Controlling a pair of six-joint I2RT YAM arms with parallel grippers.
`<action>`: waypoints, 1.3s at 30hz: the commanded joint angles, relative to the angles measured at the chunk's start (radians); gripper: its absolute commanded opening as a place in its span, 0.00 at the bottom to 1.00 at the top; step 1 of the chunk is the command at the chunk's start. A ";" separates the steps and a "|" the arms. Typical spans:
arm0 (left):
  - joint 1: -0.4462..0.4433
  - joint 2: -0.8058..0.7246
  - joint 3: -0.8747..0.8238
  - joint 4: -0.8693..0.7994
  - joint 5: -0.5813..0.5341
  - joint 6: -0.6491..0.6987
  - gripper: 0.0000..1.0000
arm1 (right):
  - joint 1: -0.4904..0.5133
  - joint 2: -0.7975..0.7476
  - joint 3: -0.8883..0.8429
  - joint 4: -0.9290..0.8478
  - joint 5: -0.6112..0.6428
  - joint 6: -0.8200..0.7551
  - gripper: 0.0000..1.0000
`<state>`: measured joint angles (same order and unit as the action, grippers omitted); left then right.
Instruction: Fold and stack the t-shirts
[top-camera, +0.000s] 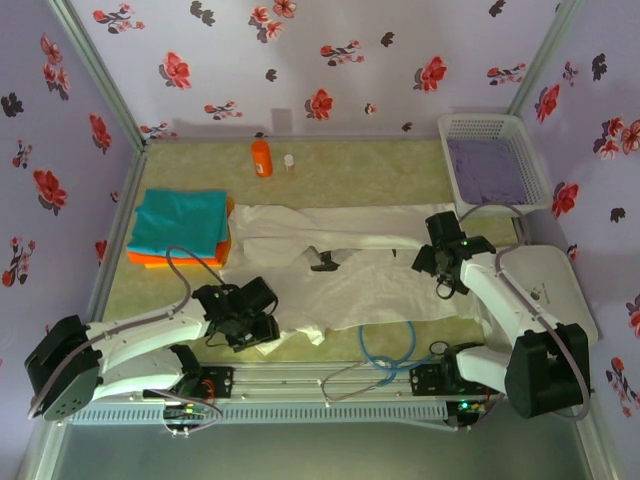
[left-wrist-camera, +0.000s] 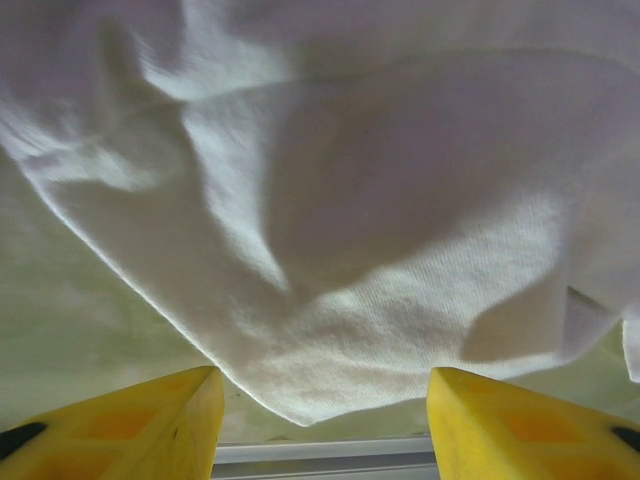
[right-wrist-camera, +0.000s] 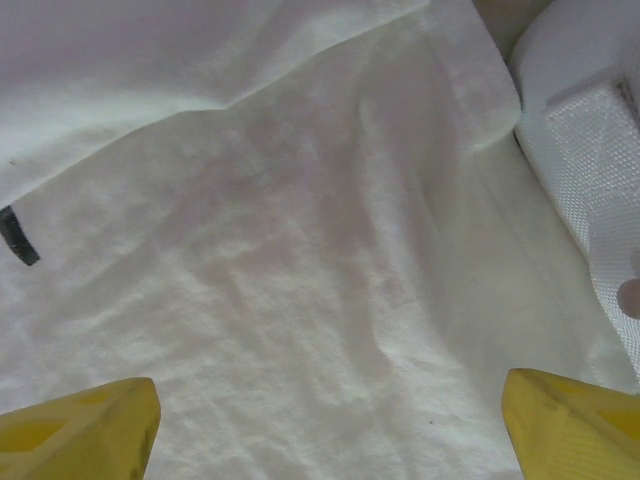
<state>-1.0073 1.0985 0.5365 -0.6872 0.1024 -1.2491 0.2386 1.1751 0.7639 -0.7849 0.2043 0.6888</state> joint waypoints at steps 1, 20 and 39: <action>-0.022 0.023 -0.022 0.058 0.018 -0.068 0.55 | 0.004 0.015 -0.024 -0.029 0.036 0.028 0.89; -0.029 0.096 0.052 0.037 -0.016 -0.047 0.05 | -0.012 0.031 -0.060 0.020 0.025 0.037 0.88; 0.165 -0.090 0.120 -0.113 -0.053 0.068 0.00 | -0.038 0.055 -0.055 0.054 -0.074 -0.022 0.87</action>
<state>-0.8814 1.0100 0.6258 -0.7654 0.0772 -1.2407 0.2089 1.2110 0.7048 -0.7364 0.1555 0.6811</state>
